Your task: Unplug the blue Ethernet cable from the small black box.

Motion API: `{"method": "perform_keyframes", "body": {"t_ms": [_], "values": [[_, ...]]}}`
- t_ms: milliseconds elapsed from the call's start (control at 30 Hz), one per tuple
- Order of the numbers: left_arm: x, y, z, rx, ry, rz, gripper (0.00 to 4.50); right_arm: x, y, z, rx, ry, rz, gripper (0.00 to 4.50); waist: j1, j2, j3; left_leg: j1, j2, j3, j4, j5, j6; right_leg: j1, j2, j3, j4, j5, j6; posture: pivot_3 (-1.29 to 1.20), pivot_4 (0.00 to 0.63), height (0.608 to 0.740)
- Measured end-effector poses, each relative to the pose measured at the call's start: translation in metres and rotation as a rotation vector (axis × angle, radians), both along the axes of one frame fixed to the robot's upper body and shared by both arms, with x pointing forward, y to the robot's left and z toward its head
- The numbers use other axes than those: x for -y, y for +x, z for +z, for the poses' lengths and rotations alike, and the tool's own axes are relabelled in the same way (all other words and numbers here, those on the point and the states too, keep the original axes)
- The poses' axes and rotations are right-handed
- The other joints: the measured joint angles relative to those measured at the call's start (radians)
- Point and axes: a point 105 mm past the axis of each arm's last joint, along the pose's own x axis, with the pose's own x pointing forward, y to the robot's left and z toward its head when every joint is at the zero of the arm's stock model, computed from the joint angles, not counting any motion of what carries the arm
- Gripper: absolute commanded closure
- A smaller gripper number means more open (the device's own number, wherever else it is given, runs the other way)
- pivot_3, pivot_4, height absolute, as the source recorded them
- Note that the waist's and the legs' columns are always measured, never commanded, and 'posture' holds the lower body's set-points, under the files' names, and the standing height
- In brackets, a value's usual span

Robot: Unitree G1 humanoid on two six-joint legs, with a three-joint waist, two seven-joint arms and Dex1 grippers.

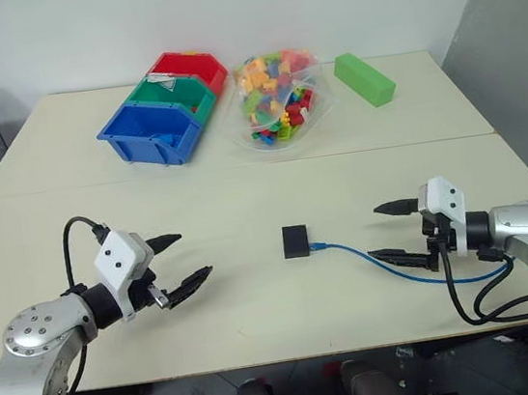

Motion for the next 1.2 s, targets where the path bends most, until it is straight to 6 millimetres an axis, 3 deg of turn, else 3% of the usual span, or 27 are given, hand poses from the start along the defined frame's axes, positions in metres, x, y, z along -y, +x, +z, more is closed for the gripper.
{"method": "perform_keyframes", "body": {"t_ms": [467,633,833,967,1133,1200], "values": [[0.002,-0.005,-0.004,-0.025,-0.004,-0.019,0.00,-0.001,0.002,0.003,0.009,-0.010,0.002,0.01,0.000,0.000,0.000,0.000,0.000,0.000,0.000,0.000,0.000,0.000,0.000,0.000,0.000,0.000,0.000,0.00,0.150,0.740],[0.008,-0.007,-0.001,-0.014,-0.006,-0.054,0.00,-0.014,0.008,0.002,0.020,-0.029,0.016,0.01,-0.001,0.000,0.000,0.000,0.000,0.000,0.000,0.000,0.000,0.000,0.000,0.000,0.000,0.000,0.000,0.00,0.150,0.740],[0.023,-0.013,-0.005,-0.048,-0.021,-0.168,0.00,-0.046,0.014,-0.015,0.008,-0.029,0.053,0.01,0.000,0.000,0.000,0.000,0.000,0.000,0.000,0.000,0.000,0.000,0.000,0.000,0.000,0.000,0.000,0.00,0.150,0.740],[0.030,-0.017,-0.003,-0.075,-0.008,-0.254,0.00,-0.067,0.022,-0.038,-0.023,-0.047,0.059,0.01,-0.001,0.000,0.000,0.000,0.000,0.000,0.000,0.000,0.000,0.000,0.000,0.000,0.000,0.000,0.000,0.00,0.150,0.740],[0.034,-0.020,-0.008,-0.103,0.007,-0.297,0.00,-0.072,0.031,-0.060,-0.058,-0.087,0.044,0.01,0.000,0.000,0.000,0.000,0.000,0.000,0.000,0.000,0.000,0.000,0.000,0.000,0.000,0.000,0.000,0.00,0.150,0.740],[0.034,-0.020,-0.008,-0.102,0.008,-0.299,0.00,-0.073,0.034,-0.060,-0.050,-0.086,0.047,0.38,0.000,0.000,0.000,0.000,0.000,0.000,0.000,0.000,0.000,0.000,0.000,0.000,0.001,0.000,0.000,0.00,0.150,0.740]]}}
